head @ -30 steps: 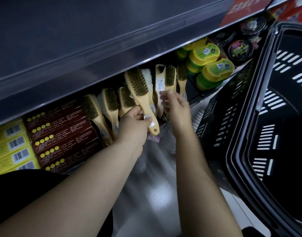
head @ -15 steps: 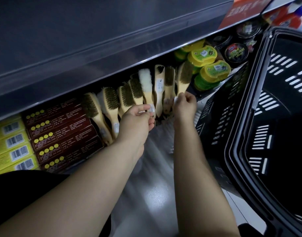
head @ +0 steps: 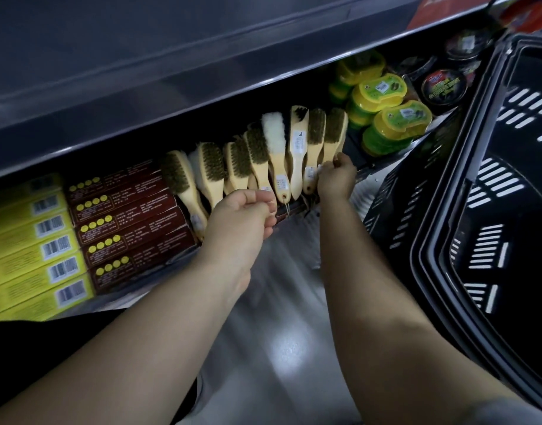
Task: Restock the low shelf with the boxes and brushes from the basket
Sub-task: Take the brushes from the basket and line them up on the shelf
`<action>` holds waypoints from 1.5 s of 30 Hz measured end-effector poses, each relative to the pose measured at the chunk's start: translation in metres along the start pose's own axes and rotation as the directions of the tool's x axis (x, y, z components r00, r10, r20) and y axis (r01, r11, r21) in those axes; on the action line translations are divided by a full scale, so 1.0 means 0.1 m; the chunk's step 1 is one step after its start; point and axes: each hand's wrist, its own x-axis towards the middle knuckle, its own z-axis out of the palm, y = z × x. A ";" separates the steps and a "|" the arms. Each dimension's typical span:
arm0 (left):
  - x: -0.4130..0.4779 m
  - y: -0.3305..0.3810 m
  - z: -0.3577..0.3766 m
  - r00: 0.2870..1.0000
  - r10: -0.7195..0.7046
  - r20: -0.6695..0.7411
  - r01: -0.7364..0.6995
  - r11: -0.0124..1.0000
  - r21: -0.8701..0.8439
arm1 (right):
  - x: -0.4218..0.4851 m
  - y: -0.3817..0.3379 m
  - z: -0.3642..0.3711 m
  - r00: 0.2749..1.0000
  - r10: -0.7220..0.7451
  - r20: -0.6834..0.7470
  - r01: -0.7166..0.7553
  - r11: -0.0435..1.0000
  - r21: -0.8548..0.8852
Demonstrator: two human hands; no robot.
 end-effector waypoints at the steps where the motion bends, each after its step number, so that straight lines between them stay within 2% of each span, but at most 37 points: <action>1: -0.03 -0.01 -0.03 1.000 0.004 -0.007 -0.004 1.000 0.013 | -0.04 -0.01 -0.02 1.000 0.000 -0.002 0.000 1.000 -0.002; 3: -0.08 -0.03 -0.09 1.000 0.009 -0.011 -0.009 0.999 0.034 | -0.15 -0.02 -0.05 1.000 -0.030 0.009 0.030 1.000 0.001; 8: -0.23 -0.06 -0.21 0.999 0.023 0.048 -0.027 0.995 0.098 | -0.75 0.01 -0.17 0.972 -0.221 0.076 0.220 0.975 0.022; 10: -0.29 -0.10 -0.22 0.997 0.023 0.080 -0.038 0.981 0.192 | -1.06 0.01 -0.20 0.949 -0.275 0.156 0.279 0.960 -0.006; 12: -0.34 -0.17 -0.30 0.992 0.052 0.111 -0.090 0.926 0.367 | -1.37 -0.01 -0.19 0.894 -0.331 0.302 0.351 0.936 -0.014; 14: -0.35 -0.28 -0.48 0.986 0.104 0.128 -0.162 0.758 0.631 | -1.69 -0.05 -0.14 0.786 -0.352 0.509 0.400 0.916 0.015; 16: -0.34 -0.40 -0.75 0.984 0.150 0.098 -0.161 0.503 0.849 | -1.97 -0.08 -0.04 0.650 -0.346 0.677 0.461 0.887 0.011; 17: -0.34 -0.45 -0.88 0.980 0.183 0.072 -0.142 0.407 0.902 | -2.07 -0.09 0.01 0.599 -0.326 0.732 0.482 0.876 -0.004; 19: -0.32 -0.49 -1.08 0.968 0.251 0.031 -0.112 0.316 0.942 | -2.24 -0.11 0.13 0.563 -0.279 0.778 0.498 0.866 -0.050; 22: -0.23 -0.46 -1.31 0.955 0.298 0.004 -0.115 0.357 0.927 | -2.35 -0.12 0.28 0.589 -0.246 0.770 0.488 0.867 -0.097; 25: -0.05 -0.40 -1.55 0.950 0.311 0.009 -0.137 0.394 0.909 | -2.38 -0.16 0.41 0.636 -0.220 0.740 0.412 0.907 -0.084; 27: 0.10 -0.41 -1.70 0.952 0.303 0.044 -0.149 0.330 0.932 | -2.38 -0.18 0.50 0.656 -0.219 0.722 0.405 0.909 -0.093; 30: 0.27 -0.52 -1.85 0.974 0.212 0.081 -0.128 0.221 0.967 | -2.41 -0.16 0.62 0.676 -0.257 0.691 0.455 0.883 -0.117; 33: 0.34 -0.69 -1.90 0.992 0.114 0.062 -0.083 0.185 0.979 | -2.46 -0.13 0.69 0.676 -0.340 0.653 0.500 0.863 -0.068; 36: 0.38 -0.79 -1.90 0.990 0.122 0.068 -0.085 0.147 0.986 | -2.47 -0.10 0.71 0.680 -0.351 0.644 0.528 0.844 -0.097; 40: 0.37 -0.77 -1.96 0.982 0.154 0.106 -0.143 0.255 0.956 | -2.45 -0.13 0.72 0.691 -0.301 0.657 0.551 0.807 -0.211; 41: 0.35 -0.76 -2.00 0.976 0.180 0.120 -0.169 0.286 0.943 | -2.45 -0.15 0.74 0.696 -0.286 0.658 0.574 0.773 -0.271; 43: 0.27 -0.74 -2.12 0.960 0.255 0.118 -0.199 0.319 0.927 | -2.53 -0.19 0.78 0.695 -0.290 0.658 0.652 0.640 -0.406; 45: 0.17 -0.74 -2.31 0.946 0.314 0.076 -0.188 0.344 0.920 | -2.71 -0.23 0.84 0.634 -0.343 0.693 0.730 0.559 -0.392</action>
